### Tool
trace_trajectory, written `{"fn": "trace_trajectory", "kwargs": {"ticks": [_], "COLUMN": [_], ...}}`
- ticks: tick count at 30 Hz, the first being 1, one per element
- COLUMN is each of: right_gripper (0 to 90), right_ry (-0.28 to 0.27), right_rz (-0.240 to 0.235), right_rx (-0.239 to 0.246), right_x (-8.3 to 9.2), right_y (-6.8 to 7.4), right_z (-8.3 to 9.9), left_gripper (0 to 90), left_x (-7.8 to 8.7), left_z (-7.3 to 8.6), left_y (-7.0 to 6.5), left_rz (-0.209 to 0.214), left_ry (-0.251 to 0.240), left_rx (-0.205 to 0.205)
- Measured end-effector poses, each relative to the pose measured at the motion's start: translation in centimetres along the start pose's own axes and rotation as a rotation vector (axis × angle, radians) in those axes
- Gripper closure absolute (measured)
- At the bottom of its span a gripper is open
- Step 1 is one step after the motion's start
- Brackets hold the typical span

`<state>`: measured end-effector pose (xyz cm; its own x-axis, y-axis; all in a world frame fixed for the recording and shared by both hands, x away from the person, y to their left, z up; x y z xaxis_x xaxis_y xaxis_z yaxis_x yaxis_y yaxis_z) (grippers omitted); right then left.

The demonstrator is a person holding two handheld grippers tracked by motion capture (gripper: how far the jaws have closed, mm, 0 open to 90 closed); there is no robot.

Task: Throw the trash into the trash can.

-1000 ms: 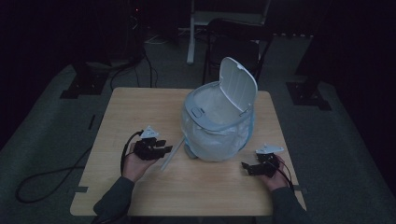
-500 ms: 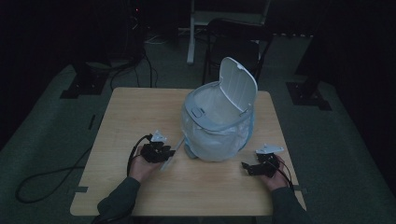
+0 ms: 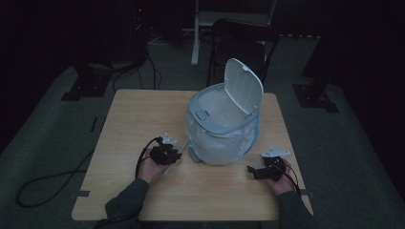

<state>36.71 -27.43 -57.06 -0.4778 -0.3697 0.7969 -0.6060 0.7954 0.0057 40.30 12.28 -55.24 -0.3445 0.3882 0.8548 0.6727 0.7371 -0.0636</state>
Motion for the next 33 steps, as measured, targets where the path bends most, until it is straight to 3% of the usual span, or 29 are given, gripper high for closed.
{"fn": "trace_trajectory", "kwargs": {"ticks": [5, 23, 33], "right_gripper": [11.3, 11.3, 11.3], "right_ry": [0.0, 0.0, 0.0], "right_rz": [0.0, 0.0, 0.0], "right_rx": [0.0, 0.0, 0.0], "right_x": [0.0, 0.0, 0.0], "right_y": [0.0, 0.0, 0.0], "right_z": [0.0, 0.0, 0.0], "left_gripper": [79.1, 79.5, 79.8], "left_x": [0.2, 2.2, 2.5], "left_z": [0.2, 3.1, 3.5], "left_y": [0.8, 4.4, 4.8], "left_rz": [-0.02, -0.078, -0.078], "left_ry": [0.006, -0.011, -0.009], "left_rx": [0.031, 0.156, 0.16]}}
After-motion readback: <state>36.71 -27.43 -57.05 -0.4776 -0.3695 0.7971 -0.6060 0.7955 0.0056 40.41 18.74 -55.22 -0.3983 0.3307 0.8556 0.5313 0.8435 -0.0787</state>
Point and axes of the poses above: each handheld gripper's, and its own axes: x roughly backward along the jaws, z roughly out of its underside, y roughly to its left, the point moved 3 cm from there along -x, roughly forward along the jaws, and after that the axes turned 9 degrees about y, right-handed, at the moved point
